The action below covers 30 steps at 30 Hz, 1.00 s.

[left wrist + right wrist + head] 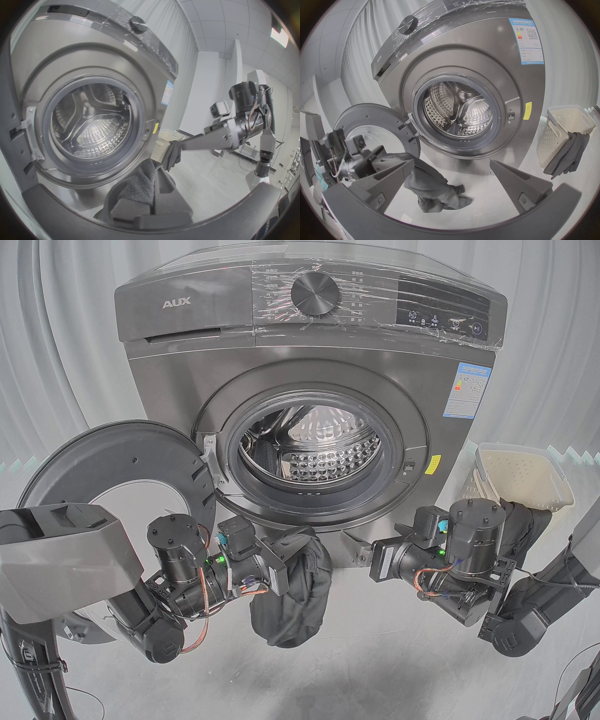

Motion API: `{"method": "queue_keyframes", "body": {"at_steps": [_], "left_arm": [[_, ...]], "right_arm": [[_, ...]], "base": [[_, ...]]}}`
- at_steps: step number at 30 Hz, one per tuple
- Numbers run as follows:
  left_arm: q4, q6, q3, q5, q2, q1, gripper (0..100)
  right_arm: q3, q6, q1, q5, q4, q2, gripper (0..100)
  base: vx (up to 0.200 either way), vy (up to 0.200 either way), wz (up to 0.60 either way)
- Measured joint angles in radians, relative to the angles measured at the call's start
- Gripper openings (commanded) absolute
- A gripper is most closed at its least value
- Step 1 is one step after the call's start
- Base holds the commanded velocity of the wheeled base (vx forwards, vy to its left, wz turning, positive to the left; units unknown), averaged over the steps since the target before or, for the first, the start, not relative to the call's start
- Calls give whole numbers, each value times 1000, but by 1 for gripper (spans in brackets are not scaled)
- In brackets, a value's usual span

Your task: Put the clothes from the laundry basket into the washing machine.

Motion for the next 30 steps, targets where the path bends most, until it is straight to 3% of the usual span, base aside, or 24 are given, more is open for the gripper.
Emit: {"method": "queue_keyframes", "body": {"at_steps": [6,24,30], "left_arm": [[-1,1,-10,0,-12,-27,0],[-1,-9,-53,3,-37,-7,0],[-1,-13,-61,18,-39,-6,0]], "right_arm": [[16,-14,-4,4,-4,13,100],[27,-41,-31,11,-7,46,100],[101,-54,-32,51,-30,66,100]], "base": [[0,0,0],[0,0,0],[0,0,0]]}}
